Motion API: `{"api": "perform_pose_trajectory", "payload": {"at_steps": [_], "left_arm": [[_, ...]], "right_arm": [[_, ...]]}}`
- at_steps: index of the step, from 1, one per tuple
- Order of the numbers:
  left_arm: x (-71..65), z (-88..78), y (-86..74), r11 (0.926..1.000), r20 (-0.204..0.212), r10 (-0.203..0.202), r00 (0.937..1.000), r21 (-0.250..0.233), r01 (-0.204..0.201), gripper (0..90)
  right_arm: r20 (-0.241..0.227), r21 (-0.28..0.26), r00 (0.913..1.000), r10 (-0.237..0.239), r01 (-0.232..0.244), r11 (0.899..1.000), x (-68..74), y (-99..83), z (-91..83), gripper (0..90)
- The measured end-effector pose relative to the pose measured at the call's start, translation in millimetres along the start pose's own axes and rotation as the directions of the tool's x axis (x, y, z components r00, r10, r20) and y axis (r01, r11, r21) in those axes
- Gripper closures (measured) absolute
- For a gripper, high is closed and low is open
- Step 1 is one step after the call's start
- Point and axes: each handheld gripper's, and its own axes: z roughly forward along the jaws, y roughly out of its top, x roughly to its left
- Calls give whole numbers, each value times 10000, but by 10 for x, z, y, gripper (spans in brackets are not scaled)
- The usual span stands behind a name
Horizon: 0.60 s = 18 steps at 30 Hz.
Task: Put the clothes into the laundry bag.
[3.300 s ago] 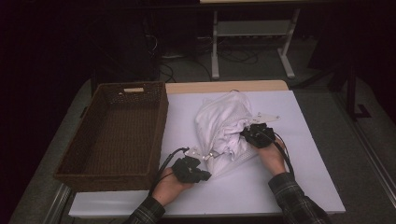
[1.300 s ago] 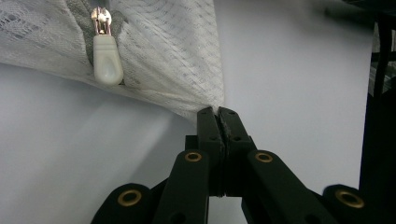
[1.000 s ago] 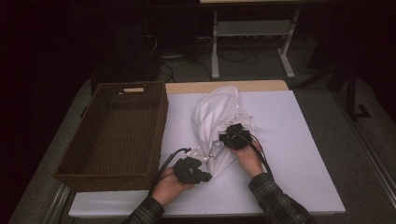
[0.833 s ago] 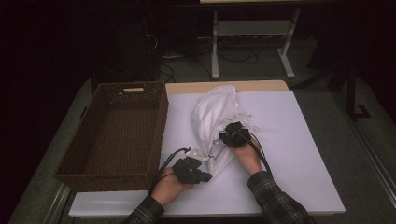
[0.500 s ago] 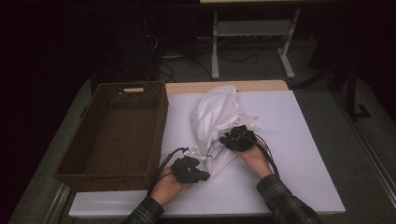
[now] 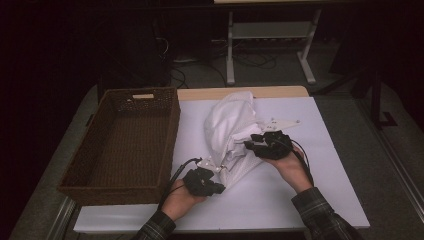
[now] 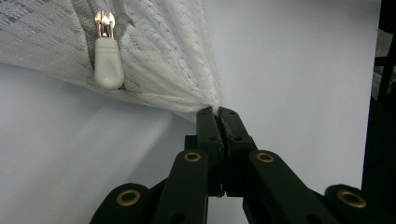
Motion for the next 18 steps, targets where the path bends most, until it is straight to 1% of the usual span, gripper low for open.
{"api": "perform_pose_trajectory", "payload": {"at_steps": [2,4,5,7,10,11,13,14,15,16,18], "left_arm": [[1,-1,0,10000,5,-3,10000,-4,3,883],[1,-2,-3,10000,21,-24,10000,-4,24,884],[1,-2,-3,10000,26,-27,10000,-1,27,883],[1,0,-3,10000,31,-23,10000,6,23,884],[1,0,-4,10000,36,-26,10000,12,26,885],[-1,-1,-3,10000,49,-31,10000,22,31,885],[-5,-1,0,10000,40,-16,10000,65,15,885],[-5,-1,0,10000,40,-16,10000,65,15,886],[-10,4,2,9999,69,-23,10000,99,22,886],[-10,4,2,9999,69,-23,10000,99,22,886],[-16,6,6,9999,84,-14,10000,124,13,887]], "right_arm": [[95,145,9999,-108,107,9998,-20,39,67,587],[120,310,9999,-101,97,9995,-41,57,157,621],[144,372,9998,-111,106,9992,-55,59,205,650],[42,550,10000,-77,75,9985,-66,58,305,723],[-66,915,9997,-247,252,9955,-47,39,451,815],[-115,1020,9997,-226,237,9945,-32,28,496,841],[-164,1161,9994,-288,305,9928,-2,8,581,867],[-164,1161,9994,-288,305,9928,-2,8,581,867],[-202,1199,9996,-188,211,9926,22,-4,646,878],[-202,1199,9996,-188,211,9926,22,-4,646,878],[-72,1253,9998,-209,216,9919,49,-9,726,883]]}}
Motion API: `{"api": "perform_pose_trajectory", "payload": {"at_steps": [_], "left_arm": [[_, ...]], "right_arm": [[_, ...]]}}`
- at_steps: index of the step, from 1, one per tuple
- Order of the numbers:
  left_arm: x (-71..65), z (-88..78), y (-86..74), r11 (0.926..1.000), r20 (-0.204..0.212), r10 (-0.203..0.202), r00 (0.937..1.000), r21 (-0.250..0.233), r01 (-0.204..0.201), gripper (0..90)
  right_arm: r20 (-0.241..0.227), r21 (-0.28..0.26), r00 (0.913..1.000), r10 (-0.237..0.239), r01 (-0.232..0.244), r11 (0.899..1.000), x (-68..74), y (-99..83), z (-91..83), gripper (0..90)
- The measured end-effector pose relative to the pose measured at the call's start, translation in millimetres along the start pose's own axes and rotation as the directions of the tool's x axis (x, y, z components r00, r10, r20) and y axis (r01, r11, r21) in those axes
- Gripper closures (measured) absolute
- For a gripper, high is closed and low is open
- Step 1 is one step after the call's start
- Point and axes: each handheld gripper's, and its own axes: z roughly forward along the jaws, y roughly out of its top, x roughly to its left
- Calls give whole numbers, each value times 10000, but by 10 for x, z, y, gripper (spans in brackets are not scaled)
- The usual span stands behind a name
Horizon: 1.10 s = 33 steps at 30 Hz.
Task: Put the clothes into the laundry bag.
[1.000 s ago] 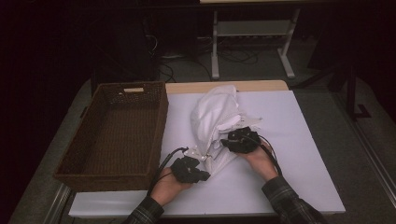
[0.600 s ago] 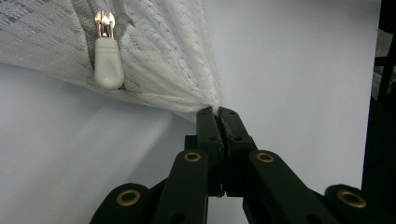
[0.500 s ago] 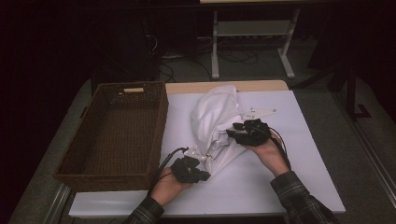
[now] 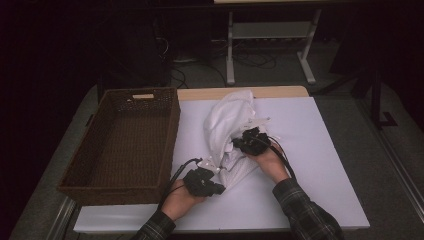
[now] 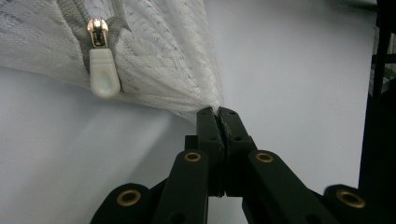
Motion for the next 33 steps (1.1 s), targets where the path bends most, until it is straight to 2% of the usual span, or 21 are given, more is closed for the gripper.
{"api": "perform_pose_trajectory", "payload": {"at_steps": [6,10,11,16,21,23,28,31,32,33], "left_arm": [[-7,-3,2,9999,-12,37,10000,100,-37,889],[0,-13,-2,9999,-2,59,10000,112,-59,889],[3,-15,-6,9999,-8,29,10000,98,-29,889],[14,-19,-15,10000,-71,-2,10000,64,2,888],[30,-33,-21,9999,-109,-14,9999,100,15,886],[37,-34,-26,10000,-110,-45,9999,78,46,885],[38,-33,-31,9999,-130,-108,9999,49,109,883],[42,-35,-31,9999,-140,-124,9998,62,125,883],[41,-36,-31,9999,-138,-132,9998,57,133,882],[41,-37,-32,9999,-137,-137,9998,49,138,882]], "right_arm": [[553,-251,9980,292,-278,9993,9,50,155,895],[634,-291,9975,323,-305,9991,6,59,174,896],[973,-527,9942,448,-398,9978,-8,78,235,898],[934,-592,9942,535,-481,9971,-24,79,239,891],[641,-597,9968,473,-435,9973,-39,54,148,855],[196,-613,9993,303,-290,9977,-58,13,-48,746],[-95,-694,9999,43,-50,9976,-107,-66,-348,668],[-48,-781,10000,-5,2,9969,-140,-102,-431,653],[171,-799,9998,-54,68,9968,-214,-174,-552,632],[288,-778,9996,-55,77,9969,-254,-210,-593,628]]}}
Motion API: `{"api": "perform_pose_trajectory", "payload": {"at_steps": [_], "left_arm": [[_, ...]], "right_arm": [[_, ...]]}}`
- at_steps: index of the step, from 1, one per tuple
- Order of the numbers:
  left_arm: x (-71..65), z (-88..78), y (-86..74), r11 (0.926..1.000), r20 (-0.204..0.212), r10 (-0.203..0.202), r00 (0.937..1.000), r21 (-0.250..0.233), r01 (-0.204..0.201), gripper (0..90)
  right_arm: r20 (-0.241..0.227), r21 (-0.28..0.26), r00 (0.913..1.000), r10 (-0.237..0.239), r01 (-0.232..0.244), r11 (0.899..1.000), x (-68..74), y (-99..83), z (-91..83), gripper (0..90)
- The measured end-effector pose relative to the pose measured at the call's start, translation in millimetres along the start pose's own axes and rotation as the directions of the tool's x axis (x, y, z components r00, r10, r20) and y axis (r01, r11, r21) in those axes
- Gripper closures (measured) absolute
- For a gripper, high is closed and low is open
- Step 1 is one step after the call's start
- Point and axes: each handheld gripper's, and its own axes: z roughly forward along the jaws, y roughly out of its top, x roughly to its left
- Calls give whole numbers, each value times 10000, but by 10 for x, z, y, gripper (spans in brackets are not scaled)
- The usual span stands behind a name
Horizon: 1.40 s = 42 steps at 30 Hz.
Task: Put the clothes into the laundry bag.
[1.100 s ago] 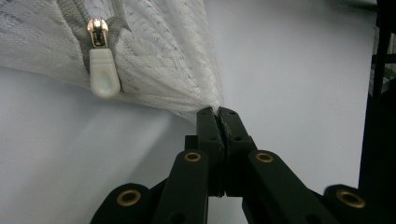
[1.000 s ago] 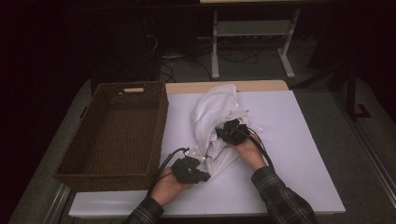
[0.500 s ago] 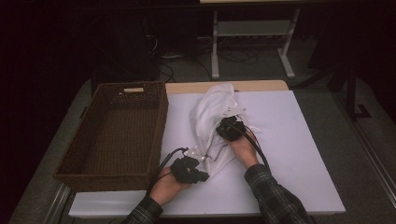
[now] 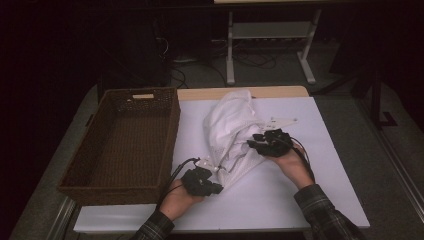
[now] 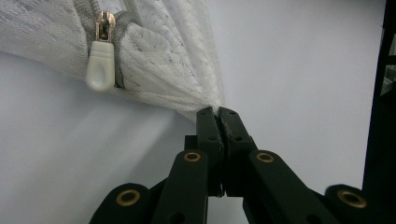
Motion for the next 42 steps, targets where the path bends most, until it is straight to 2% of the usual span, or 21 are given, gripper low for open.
{"api": "perform_pose_trajectory", "payload": {"at_steps": [2,6,11,15,21,23,24,26,27,29,36,42], "left_arm": [[3,-2,0,10000,-2,0,10000,-19,0,882],[5,-1,-2,10000,12,-23,10000,-23,23,882],[8,8,-2,10000,31,-83,10000,-33,83,880],[5,9,1,9999,25,-89,10000,-58,89,880],[8,5,-2,9999,33,-82,10000,-58,83,880],[7,2,-2,10000,35,-69,10000,-55,69,880],[8,1,-2,10000,34,-67,10000,-56,67,880],[8,-1,-3,10000,32,-60,10000,-51,60,880],[8,-1,-2,10000,34,-66,10000,-52,67,880],[8,-1,-1,10000,28,-54,10000,-49,54,880],[10,-13,-4,10000,-16,-66,10000,-50,66,880],[9,-11,-2,10000,-32,-31,10000,-21,31,881]], "right_arm": [[141,26,9997,216,-217,9998,-88,-76,-67,619],[709,94,9956,619,-627,9980,-273,-253,-165,593],[859,229,9891,1197,-1221,9923,-421,-466,-228,587],[639,317,9892,1322,-1344,9904,-422,-522,-208,566],[354,288,9919,1219,-1229,9920,-319,-464,-174,531],[480,464,9928,1099,-1122,9926,-291,-458,-142,527],[761,619,9924,963,-1011,9929,-282,-461,-118,573],[966,744,9909,934,-1007,9921,-283,-468,-102,633],[1004,787,9908,907,-987,9920,-294,-476,-99,749],[1147,733,9892,907,-995,9923,-308,-479,-120,861],[1327,349,9865,963,-1017,9942,-325,-497,-346,893],[1421,569,9850,977,-1066,9927,-325,-637,-547,893]]}}
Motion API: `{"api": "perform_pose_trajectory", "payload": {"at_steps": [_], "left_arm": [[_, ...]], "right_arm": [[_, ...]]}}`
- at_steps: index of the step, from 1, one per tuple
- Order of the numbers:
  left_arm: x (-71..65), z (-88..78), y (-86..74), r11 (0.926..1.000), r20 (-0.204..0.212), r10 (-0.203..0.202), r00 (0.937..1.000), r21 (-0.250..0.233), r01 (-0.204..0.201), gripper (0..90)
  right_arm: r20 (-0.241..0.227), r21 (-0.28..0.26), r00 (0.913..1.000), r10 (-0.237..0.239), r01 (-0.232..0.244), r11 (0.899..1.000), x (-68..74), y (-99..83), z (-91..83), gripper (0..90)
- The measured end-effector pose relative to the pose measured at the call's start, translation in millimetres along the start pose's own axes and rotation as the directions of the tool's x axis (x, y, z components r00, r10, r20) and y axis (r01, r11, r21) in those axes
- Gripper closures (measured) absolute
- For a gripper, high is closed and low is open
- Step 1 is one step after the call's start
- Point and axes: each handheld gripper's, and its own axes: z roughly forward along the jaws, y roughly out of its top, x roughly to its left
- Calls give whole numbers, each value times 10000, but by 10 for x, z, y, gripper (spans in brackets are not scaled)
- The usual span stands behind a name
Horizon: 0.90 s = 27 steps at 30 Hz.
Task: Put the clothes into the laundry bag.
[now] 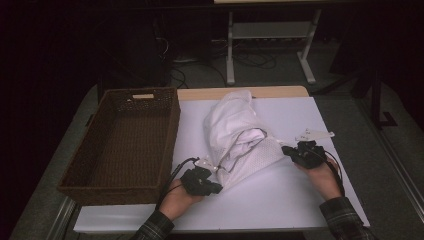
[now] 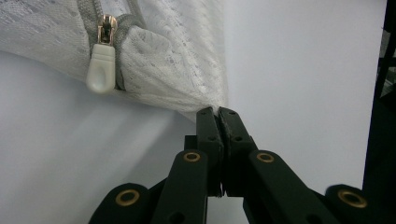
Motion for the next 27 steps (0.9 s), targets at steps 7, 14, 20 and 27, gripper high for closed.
{"api": "perform_pose_trajectory", "payload": {"at_steps": [7,14,20,27], "left_arm": [[-4,-3,4,10000,-27,4,10000,-14,-4,880],[-2,-14,3,10000,-77,-45,10000,-16,45,881],[5,-31,2,10000,-265,-59,9996,-78,57,881],[13,-39,-3,9999,-296,-86,9995,-78,83,881]], "right_arm": [[-56,160,9999,103,-102,9998,2,-140,-163,896],[-241,663,9996,118,-102,9977,63,-355,-292,898],[-278,1025,9995,145,-116,9947,112,-524,-400,899],[-339,1394,9993,140,-91,9902,179,-723,-499,900]]}}
